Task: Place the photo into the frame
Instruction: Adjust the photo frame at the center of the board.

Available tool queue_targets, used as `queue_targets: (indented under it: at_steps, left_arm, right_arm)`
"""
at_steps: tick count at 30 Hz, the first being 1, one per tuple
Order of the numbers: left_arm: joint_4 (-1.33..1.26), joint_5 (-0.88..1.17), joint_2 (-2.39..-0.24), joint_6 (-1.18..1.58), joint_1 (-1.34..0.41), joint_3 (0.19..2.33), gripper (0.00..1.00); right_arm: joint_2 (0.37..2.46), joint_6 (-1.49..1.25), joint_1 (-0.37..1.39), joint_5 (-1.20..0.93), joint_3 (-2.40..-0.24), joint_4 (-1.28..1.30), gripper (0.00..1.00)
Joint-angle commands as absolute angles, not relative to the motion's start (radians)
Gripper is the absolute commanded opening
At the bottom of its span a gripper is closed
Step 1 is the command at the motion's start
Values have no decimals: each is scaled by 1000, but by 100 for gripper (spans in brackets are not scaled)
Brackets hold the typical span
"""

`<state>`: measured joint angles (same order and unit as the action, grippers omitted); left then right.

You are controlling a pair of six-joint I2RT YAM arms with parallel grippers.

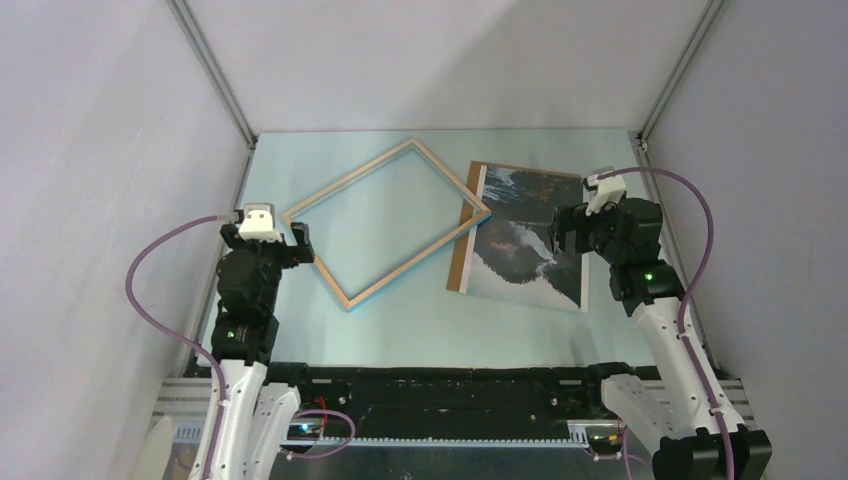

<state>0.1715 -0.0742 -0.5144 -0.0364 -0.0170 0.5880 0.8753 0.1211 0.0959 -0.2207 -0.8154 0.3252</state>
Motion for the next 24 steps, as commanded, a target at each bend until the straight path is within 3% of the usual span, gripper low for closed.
queue_targets:
  at_steps: [1,13,19,24]
  left_arm:
    - [146,-91,-512,-61,-9,589,98]
    - [206,-101,-521,-102,-9,645,98]
    - [254,16,-556,-163,-15,674,98]
    - [284,-35,-668,-274,-153,692,98]
  right_arm:
    - [864,139,106,-193,-818,281,100]
    - [861,136,115,-194,-817,280,100]
    - [865,137,122,-209,-817,281,100]
    - [883,140,129,-210,-818,285,100]
